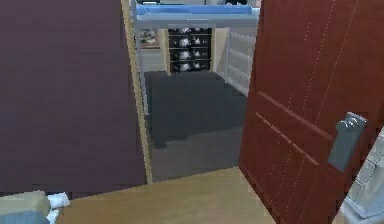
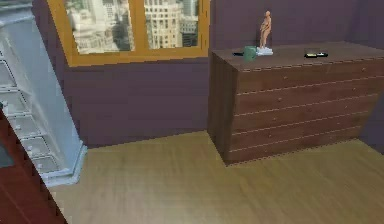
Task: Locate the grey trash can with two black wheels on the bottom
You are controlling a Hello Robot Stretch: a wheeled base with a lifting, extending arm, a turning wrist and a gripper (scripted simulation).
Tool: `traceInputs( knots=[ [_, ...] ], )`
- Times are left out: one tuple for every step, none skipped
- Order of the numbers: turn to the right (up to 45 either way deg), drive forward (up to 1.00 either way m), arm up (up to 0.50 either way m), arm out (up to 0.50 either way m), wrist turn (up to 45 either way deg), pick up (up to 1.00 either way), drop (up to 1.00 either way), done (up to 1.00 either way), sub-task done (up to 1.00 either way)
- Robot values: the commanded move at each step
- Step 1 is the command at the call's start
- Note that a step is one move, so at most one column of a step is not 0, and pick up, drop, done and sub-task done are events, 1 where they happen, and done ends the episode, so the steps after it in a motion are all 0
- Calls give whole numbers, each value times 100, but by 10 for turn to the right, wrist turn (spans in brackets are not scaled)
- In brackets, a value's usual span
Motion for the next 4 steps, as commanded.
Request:
traceInputs(
  knots=[
    [30,0,0,0,0,0,0,0,0],
    [0,100,0,0,0,0,0,0,0],
    [0,25,0,0,0,0,0,0,0],
    [-150,0,0,0,0,0,0,0,0]
  ],
)
